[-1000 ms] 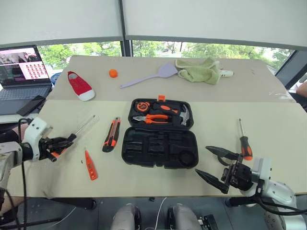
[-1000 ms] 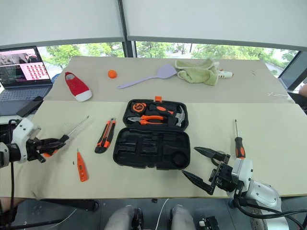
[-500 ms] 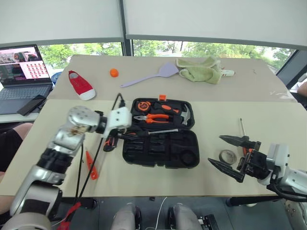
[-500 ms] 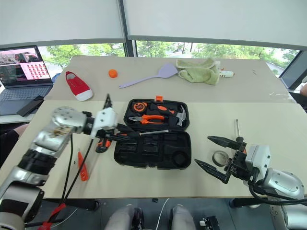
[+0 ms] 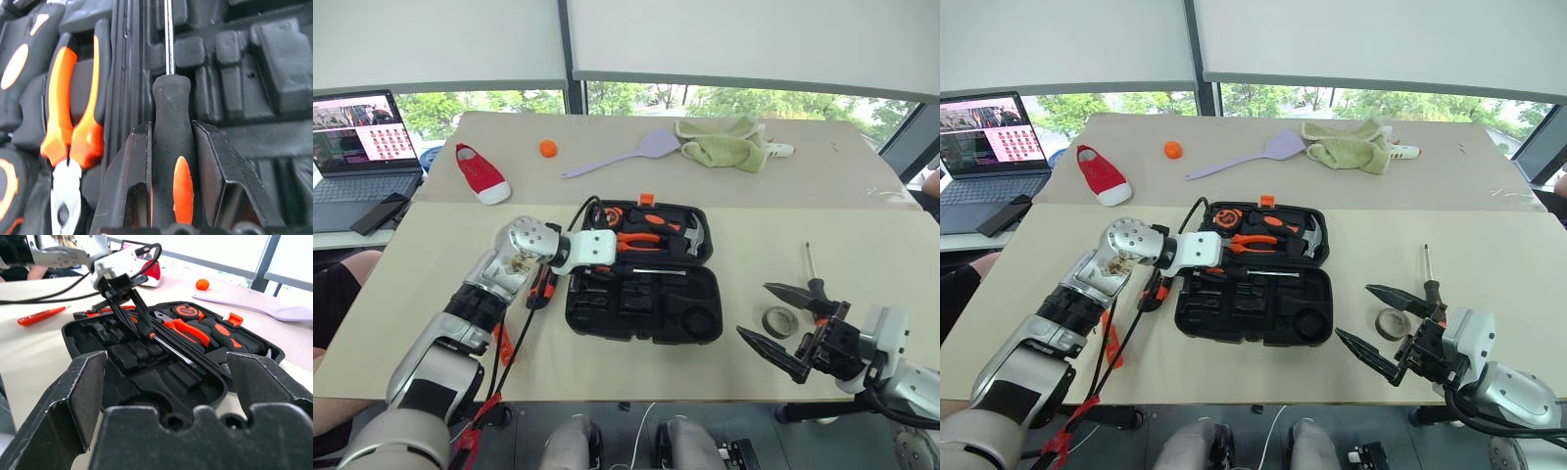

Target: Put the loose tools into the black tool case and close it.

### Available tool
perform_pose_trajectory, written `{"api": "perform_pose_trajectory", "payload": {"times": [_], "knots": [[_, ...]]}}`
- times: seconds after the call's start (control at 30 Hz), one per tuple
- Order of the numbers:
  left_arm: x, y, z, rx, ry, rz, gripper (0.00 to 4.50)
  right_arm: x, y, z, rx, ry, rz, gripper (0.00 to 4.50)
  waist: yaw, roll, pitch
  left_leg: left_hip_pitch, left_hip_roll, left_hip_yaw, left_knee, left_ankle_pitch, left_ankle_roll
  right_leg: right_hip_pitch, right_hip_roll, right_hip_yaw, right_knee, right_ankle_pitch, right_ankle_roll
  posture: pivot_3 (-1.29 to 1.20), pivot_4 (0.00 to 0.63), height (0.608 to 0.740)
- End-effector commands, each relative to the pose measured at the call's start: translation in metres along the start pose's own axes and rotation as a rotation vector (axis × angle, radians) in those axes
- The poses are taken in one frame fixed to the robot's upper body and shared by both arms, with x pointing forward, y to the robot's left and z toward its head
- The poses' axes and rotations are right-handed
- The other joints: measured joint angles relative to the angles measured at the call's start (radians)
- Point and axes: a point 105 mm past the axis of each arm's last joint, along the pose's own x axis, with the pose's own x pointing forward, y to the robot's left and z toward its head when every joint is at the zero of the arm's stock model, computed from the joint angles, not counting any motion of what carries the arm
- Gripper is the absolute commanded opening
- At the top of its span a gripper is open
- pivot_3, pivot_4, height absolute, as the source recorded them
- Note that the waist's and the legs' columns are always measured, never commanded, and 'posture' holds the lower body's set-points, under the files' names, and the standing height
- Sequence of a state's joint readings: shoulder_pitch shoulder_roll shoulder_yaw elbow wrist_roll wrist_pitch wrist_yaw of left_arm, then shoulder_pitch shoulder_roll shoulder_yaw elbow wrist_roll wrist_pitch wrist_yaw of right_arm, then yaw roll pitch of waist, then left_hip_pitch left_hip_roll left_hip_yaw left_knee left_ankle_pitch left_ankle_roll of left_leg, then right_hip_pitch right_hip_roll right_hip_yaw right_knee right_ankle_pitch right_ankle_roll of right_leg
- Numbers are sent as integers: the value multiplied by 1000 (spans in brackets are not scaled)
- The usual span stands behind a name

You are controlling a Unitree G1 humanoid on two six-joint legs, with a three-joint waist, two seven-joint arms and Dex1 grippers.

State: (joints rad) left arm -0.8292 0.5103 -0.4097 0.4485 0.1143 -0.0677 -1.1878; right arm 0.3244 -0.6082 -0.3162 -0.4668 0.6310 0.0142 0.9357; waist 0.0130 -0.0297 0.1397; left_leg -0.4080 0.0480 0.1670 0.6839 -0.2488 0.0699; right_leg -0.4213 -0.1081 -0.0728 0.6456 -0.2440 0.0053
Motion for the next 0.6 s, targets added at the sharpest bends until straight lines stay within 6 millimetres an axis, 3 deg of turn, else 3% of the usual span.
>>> {"api": "perform_pose_trajectory", "payload": {"times": [0.03,0.07,0.13,0.23,0.3,0.33,0.43,0.5,0.53,0.6], "knots": [[1,9,5,18,17,20,802,5,6,8,4,-33,4,4500,0,0,0,0,0,0,0,0,0,0,0,0,0,0,0,0,150,740],[1,8,4,10,17,17,802,5,7,7,15,-36,1,4500,1,0,0,0,0,0,0,0,0,0,0,0,0,0,0,0,150,740],[0,6,4,8,19,4,1802,7,9,9,30,-47,-2,4500,2,0,0,0,0,0,0,0,1,0,0,0,0,0,0,0,150,740],[-3,9,9,30,-9,20,2771,8,9,9,32,-47,-3,4500,5,0,0,1,-1,0,1,-2,3,1,-1,0,0,0,1,0,150,740],[-7,16,25,23,-104,66,3281,8,10,9,34,-46,-3,4500,6,0,0,0,0,-1,2,-3,6,1,-1,-1,0,0,1,0,150,740],[-9,19,35,-15,-173,86,3755,7,10,9,35,-46,-4,4500,6,0,0,0,0,-1,2,-4,6,1,-1,-1,0,0,1,0,150,740],[-16,26,54,-107,-324,142,3755,7,10,8,39,-46,-8,4500,5,0,0,-3,0,-1,4,-3,6,0,-1,-1,1,0,1,0,150,740],[-16,21,48,-106,-314,133,3755,7,10,7,41,-46,-12,4500,0,0,0,-5,1,-1,10,-1,1,0,0,-2,2,0,2,0,150,740],[-14,19,42,-130,-305,131,3205,7,10,7,43,-46,-15,4500,-2,1,0,-5,1,-2,10,-1,2,0,0,-2,2,0,2,0,150,740],[-10,15,34,-169,-296,132,2780,7,10,6,45,-47,-20,4500,-6,1,0,-3,1,-1,10,-1,2,1,0,-1,2,0,2,0,150,740]]}}
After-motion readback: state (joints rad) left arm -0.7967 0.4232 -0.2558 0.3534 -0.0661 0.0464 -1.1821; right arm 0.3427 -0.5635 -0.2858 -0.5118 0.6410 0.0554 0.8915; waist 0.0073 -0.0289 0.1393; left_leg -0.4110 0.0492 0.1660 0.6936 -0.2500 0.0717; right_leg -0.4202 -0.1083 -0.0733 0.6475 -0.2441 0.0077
